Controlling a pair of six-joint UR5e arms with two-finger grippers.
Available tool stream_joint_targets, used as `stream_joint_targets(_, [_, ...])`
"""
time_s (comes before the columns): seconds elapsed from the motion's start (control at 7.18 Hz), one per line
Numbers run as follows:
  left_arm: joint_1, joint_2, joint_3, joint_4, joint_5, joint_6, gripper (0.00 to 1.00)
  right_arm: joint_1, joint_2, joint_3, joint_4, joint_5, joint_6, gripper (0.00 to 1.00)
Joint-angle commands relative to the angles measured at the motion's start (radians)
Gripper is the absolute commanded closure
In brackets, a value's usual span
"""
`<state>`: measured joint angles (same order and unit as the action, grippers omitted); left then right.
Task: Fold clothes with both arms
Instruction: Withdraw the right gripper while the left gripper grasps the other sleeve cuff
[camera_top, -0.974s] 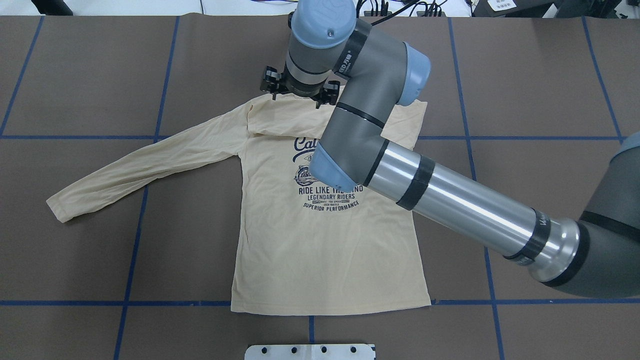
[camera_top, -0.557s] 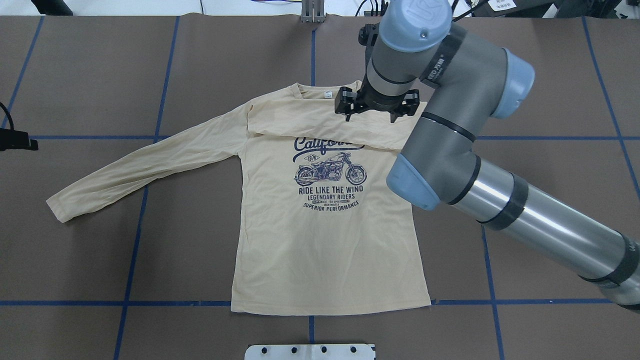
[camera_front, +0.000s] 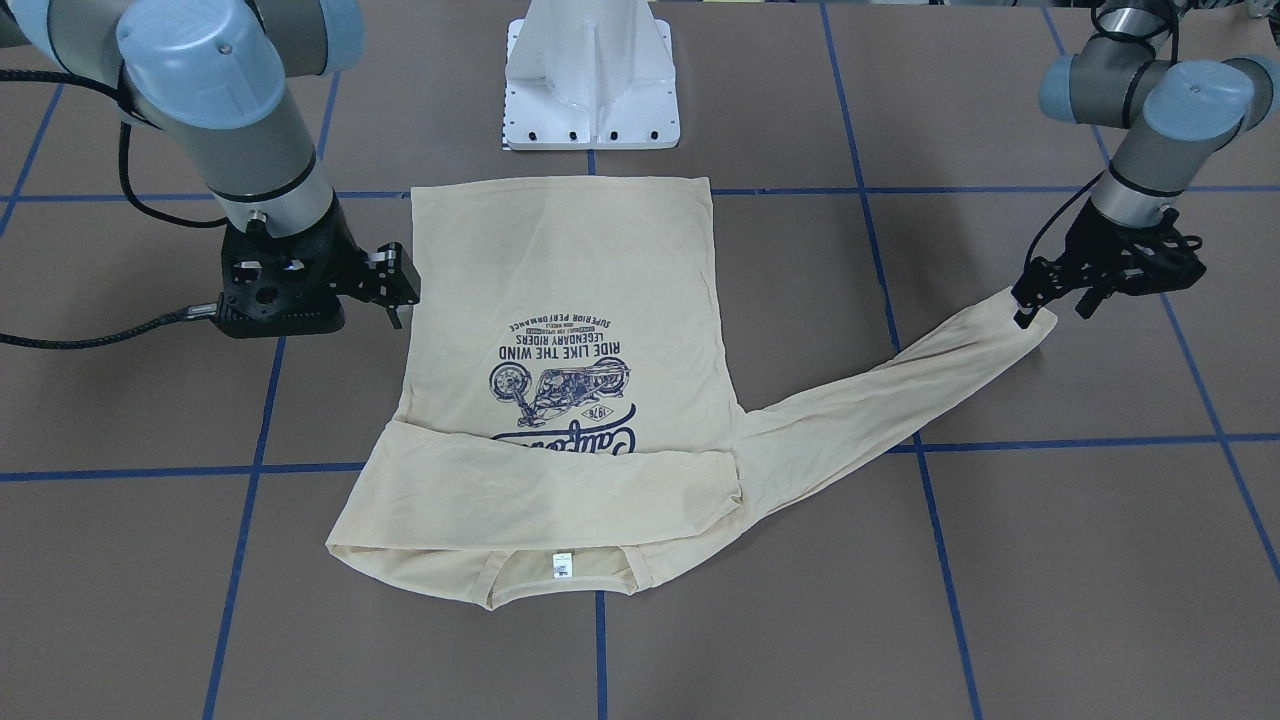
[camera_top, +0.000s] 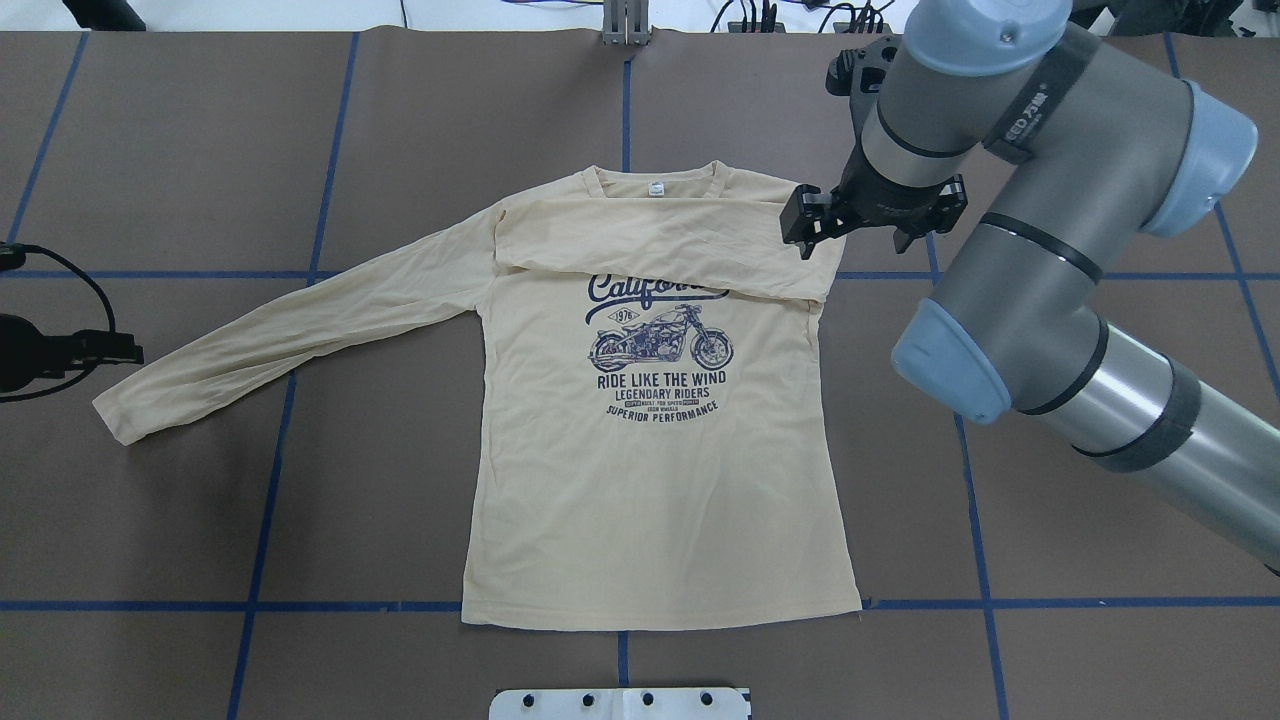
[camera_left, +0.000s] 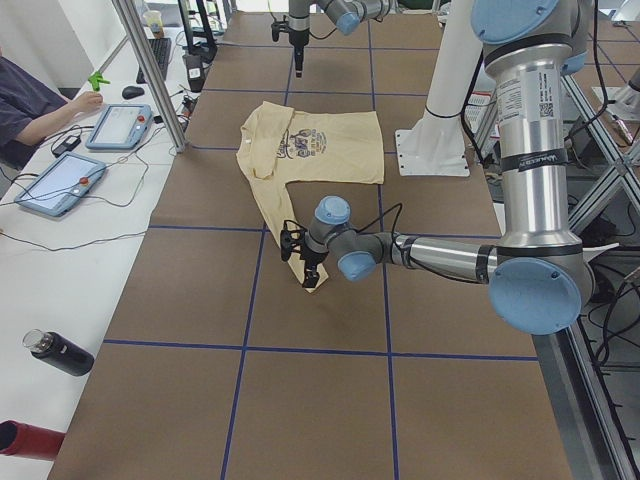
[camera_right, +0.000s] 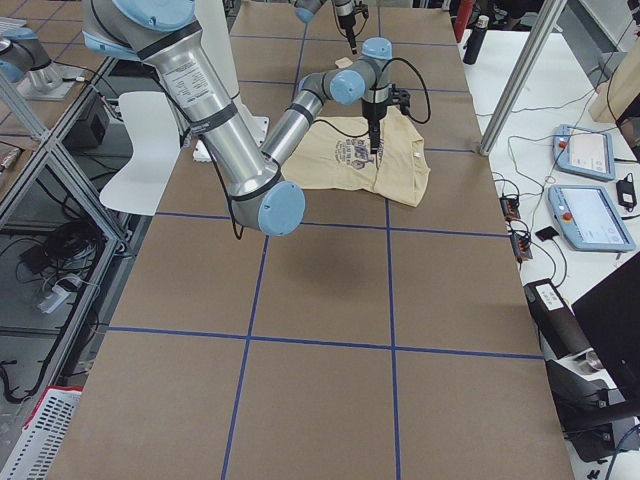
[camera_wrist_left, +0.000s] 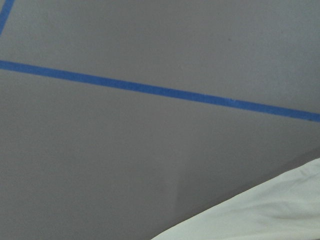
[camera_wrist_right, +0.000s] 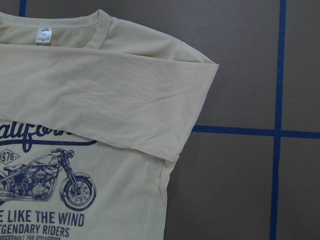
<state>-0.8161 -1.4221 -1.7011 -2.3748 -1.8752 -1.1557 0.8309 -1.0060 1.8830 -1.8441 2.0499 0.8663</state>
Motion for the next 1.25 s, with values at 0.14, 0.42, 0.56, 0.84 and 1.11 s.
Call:
stream_joint_targets(0.14, [0.043, 0.015, 0.017, -0.009, 0.021, -0.002, 0.02, 0.007, -0.031, 0.041, -0.006, 0.025, -0.004, 0.00])
stream_joint_targets(0.42, [0.058, 0.023, 0.020, -0.007, 0.021, -0.001, 0.03, 0.005, -0.031, 0.039, -0.006, 0.027, -0.004, 0.00])
stream_joint_targets(0.56, [0.058, 0.023, 0.021, -0.006, 0.021, -0.002, 0.07, 0.005, -0.031, 0.039, -0.006, 0.027, -0.004, 0.00])
stream_joint_targets(0.84, [0.063, 0.023, 0.027, -0.004, 0.021, -0.004, 0.21, 0.005, -0.031, 0.038, -0.006, 0.027, -0.003, 0.00])
stream_joint_targets(1.11, [0.064, 0.023, 0.026, -0.003, 0.016, -0.006, 0.39, 0.005, -0.031, 0.036, -0.006, 0.027, -0.004, 0.00])
